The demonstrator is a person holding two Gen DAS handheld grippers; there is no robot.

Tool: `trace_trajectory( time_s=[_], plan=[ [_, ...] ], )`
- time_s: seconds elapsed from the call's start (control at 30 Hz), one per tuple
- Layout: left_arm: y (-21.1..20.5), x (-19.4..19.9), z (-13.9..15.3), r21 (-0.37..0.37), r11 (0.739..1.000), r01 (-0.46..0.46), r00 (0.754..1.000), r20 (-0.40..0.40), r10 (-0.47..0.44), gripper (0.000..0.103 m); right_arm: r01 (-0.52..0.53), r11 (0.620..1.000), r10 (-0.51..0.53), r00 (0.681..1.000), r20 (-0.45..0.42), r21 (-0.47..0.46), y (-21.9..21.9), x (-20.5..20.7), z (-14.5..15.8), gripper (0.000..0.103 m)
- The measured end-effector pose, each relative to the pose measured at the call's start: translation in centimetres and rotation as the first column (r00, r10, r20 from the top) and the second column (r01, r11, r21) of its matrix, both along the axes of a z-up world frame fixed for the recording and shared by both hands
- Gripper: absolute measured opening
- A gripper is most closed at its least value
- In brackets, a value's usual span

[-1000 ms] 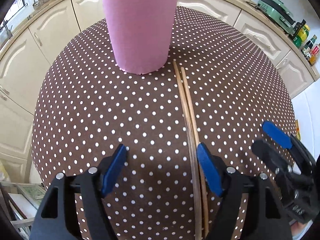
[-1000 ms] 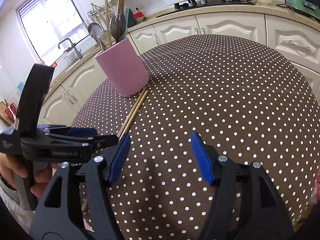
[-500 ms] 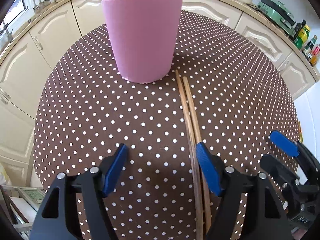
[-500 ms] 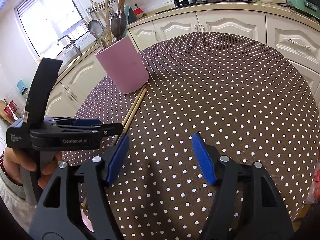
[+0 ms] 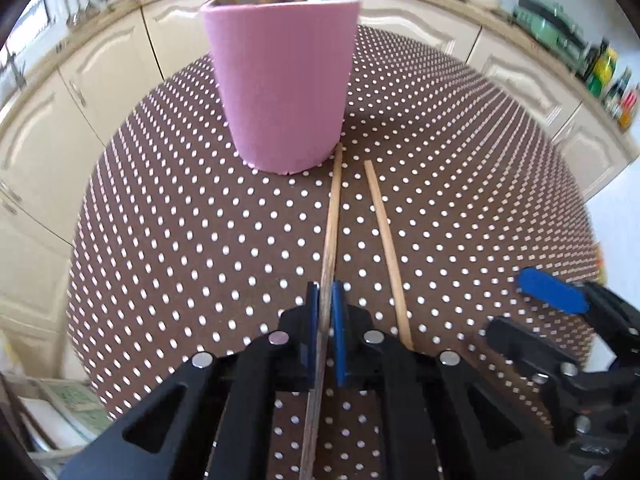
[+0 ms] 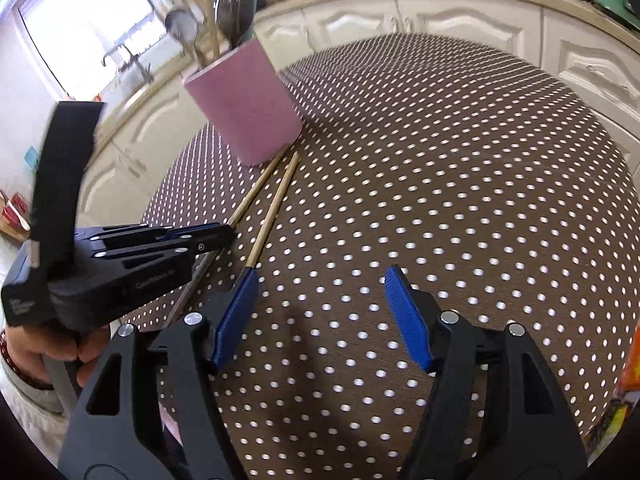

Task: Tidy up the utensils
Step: 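Grasp one wooden chopstick with the left gripper while the right gripper grasps the other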

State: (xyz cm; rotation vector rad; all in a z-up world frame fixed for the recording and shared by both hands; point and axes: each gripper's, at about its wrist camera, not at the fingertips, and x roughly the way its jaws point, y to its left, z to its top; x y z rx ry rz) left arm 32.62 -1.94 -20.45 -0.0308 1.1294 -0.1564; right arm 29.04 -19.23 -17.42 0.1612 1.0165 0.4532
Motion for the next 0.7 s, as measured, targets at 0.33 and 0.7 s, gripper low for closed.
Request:
trace_trajectory(
  time_s=[0.33, 0.7],
  plan=[
    [6.4, -5.2, 1.9, -0.179, 0.975, -0.129, 0.987, 0.076, 0.145, 0.006, -0.122, 0.983, 0.105, 0.986, -0.128, -0.136, 8.1, 3.3, 0.5, 0.065],
    [10.4, -6.4, 2.5, -0.232, 0.959, -0.162, 0.977, 0.099, 0.189, 0.006, -0.222, 0.908, 0.147, 0.963, -0.226, -0.355, 12.3, 6.1, -0.4, 0.023]
  ],
)
